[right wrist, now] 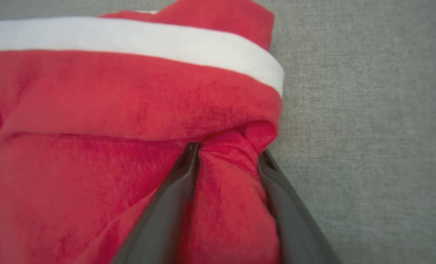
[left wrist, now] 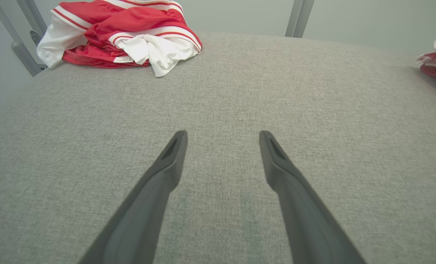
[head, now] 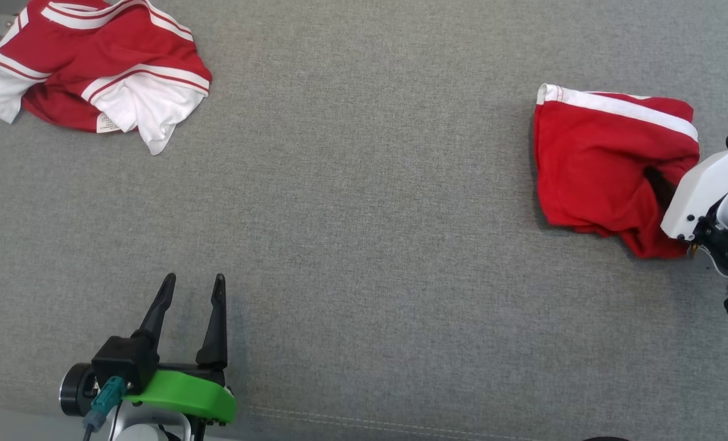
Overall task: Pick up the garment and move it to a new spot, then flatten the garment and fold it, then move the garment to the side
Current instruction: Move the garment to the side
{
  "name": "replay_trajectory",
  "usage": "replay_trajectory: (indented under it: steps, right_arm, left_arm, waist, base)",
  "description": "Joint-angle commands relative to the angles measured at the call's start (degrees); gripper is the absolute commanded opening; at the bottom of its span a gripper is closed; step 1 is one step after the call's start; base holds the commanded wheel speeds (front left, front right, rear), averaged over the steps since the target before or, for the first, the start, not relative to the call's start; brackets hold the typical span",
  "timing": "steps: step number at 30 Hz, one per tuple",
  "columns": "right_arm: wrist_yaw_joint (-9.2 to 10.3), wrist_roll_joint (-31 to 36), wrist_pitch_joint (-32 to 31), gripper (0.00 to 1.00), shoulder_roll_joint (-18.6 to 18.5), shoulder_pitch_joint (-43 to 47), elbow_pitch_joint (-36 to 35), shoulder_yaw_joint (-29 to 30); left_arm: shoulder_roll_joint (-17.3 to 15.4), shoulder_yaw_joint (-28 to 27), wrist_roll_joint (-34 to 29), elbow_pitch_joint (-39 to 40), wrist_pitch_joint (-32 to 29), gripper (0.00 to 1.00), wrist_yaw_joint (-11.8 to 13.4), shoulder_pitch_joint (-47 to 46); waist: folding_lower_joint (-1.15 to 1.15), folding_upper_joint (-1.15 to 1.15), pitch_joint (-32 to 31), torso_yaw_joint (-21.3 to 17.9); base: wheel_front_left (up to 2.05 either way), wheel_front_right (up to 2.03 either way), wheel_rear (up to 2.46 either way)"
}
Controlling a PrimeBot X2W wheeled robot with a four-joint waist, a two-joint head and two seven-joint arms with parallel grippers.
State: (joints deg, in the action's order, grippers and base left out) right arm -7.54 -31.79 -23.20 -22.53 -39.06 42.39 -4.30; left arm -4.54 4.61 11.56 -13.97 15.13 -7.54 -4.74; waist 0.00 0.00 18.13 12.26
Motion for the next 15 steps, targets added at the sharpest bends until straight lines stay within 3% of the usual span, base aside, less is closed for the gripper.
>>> replay_trajectory:
  steps: [1,8,15]
  right_arm:
    - [0.10,-0.61,-0.57,0.00,0.73,0.91,1.13,-0.34]
    - [0.12,-3.15,-0.09,0.00,-1.01,-1.89,-1.04,0.19]
    - [0.09,1.98,1.37,0.00,-4.71,-7.17,-1.70,2.23]
  left_arm:
    - [-0.32,0.08,0.54,0.02,0.01,1.00,0.10,-1.12]
    - [-0.78,0.40,0.64,0.98,0.00,1.00,0.10,-0.88]
    - [-1.79,0.87,1.13,3.53,0.01,1.00,0.10,-3.48]
  waist:
    - [0.00,0.00,-0.13,-0.23]
    - [0.00,0.00,0.27,-3.77]
    - [0.00,0.00,4.67,-9.81]
  base:
    - [0.00,0.00,0.00]
    - [0.00,0.00,0.00]
    - [0.00,0.00,0.00]
